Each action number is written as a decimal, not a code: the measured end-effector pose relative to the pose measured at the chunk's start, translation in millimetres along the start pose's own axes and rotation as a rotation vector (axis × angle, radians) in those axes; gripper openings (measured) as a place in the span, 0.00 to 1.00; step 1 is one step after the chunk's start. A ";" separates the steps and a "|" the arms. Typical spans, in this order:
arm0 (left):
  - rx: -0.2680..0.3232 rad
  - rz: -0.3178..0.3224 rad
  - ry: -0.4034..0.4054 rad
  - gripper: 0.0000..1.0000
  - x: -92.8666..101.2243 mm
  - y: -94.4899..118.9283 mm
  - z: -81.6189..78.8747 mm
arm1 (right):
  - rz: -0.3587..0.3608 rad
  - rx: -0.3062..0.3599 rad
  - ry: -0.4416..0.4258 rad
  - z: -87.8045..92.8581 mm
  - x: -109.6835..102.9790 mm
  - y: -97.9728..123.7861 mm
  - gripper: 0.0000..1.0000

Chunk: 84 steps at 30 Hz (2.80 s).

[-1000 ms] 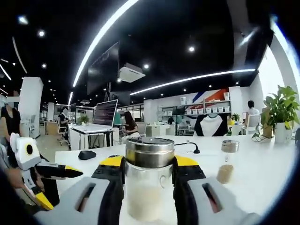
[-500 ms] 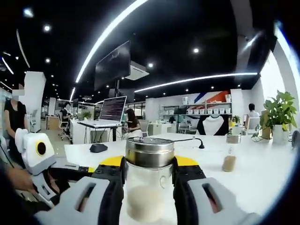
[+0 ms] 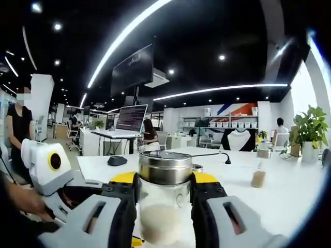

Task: Rotate the seasoning bottle until the label or dispensing opening points toward the visible target arrow and the bottle remains upright within the marked orientation range

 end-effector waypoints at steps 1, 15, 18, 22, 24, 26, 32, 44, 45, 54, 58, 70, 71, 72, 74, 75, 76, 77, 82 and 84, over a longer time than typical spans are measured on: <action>-0.002 -0.001 -0.007 0.53 0.4 -1.2 1.2 | -0.003 0.000 0.005 0.2 -1.6 -0.9 0.37; 0.012 -0.027 -0.071 0.45 -4.0 -20.3 -5.7 | 0.024 0.035 0.002 -5.8 -13.0 -2.3 0.37; 0.005 -0.035 -0.054 0.45 -5.3 -23.4 -3.2 | 0.031 0.038 -0.011 -5.0 -13.8 -0.8 0.37; -0.012 0.013 -0.079 0.44 -8.3 -28.2 -4.4 | 0.039 0.041 -0.001 -5.6 -13.7 0.0 0.38; -0.022 0.033 -0.095 0.44 -8.8 -30.7 -4.8 | 0.034 0.051 -0.021 -7.2 -10.7 2.2 0.37; -0.036 0.038 -0.119 0.43 -9.8 -32.0 -4.4 | 0.018 0.053 -0.033 -6.5 -8.0 3.4 0.37; -0.054 0.102 -0.101 0.43 -13.8 -36.5 -2.2 | -0.058 0.024 -0.049 -3.7 -3.7 3.2 0.37; -0.018 0.401 0.047 0.43 1.4 -30.5 -10.7 | -0.238 -0.010 -0.044 -10.9 -13.6 2.2 0.39; -0.019 0.401 0.041 0.43 1.7 -30.3 -11.2 | -0.249 -0.013 -0.039 -11.2 -14.7 2.7 0.39; -0.077 0.363 -0.033 0.44 5.6 -42.1 -6.8 | -0.159 -0.069 0.070 -6.0 -11.8 1.0 0.39; -0.055 0.258 -0.048 0.46 1.5 -47.5 -7.2 | -0.093 -0.055 0.031 -6.6 -5.6 -2.8 0.39; 0.007 -0.014 -0.125 0.46 -1.5 -62.9 -18.1 | 0.209 0.108 -0.090 -34.4 17.8 2.7 0.39; 0.003 -0.022 -0.152 0.46 -1.5 -63.2 -18.2 | 0.235 0.119 -0.101 -34.2 18.9 4.0 0.39; 0.000 -0.031 -0.161 0.47 -0.7 -63.8 -17.7 | 0.246 0.128 -0.093 -33.9 17.7 4.5 0.39; -0.002 -0.033 -0.154 0.46 -1.2 -62.9 -17.7 | 0.249 0.137 -0.081 -33.1 15.8 5.2 0.39; -0.006 -0.034 -0.150 0.46 -1.4 -60.5 -17.5 | 0.238 0.139 -0.077 -33.2 15.7 5.7 0.39; -0.002 -0.034 -0.160 0.46 -1.5 -58.2 -17.9 | 0.222 0.142 -0.083 -33.5 15.3 5.9 0.39; 0.010 -0.033 -0.176 0.46 -1.9 -56.1 -19.9 | 0.184 0.166 -0.112 -36.1 13.6 6.1 0.40; 0.064 0.033 -0.097 0.45 1.2 -54.4 -23.1 | 0.101 0.187 -0.021 -37.4 9.6 8.1 0.39; 0.059 0.045 -0.085 0.45 0.3 -55.5 -19.4 | 0.092 0.176 -0.017 -34.4 10.3 8.6 0.39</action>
Point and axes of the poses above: the point that each gripper's makers call its tool centre point, and the gripper's own axes: y roughly backward along the fingers, x roughly to its right, z roughly out of its underside, the point moved 2 cm from there along y, roughly backward along the fingers, and after that the axes turned 1 degree about y, right-handed, at the moved point
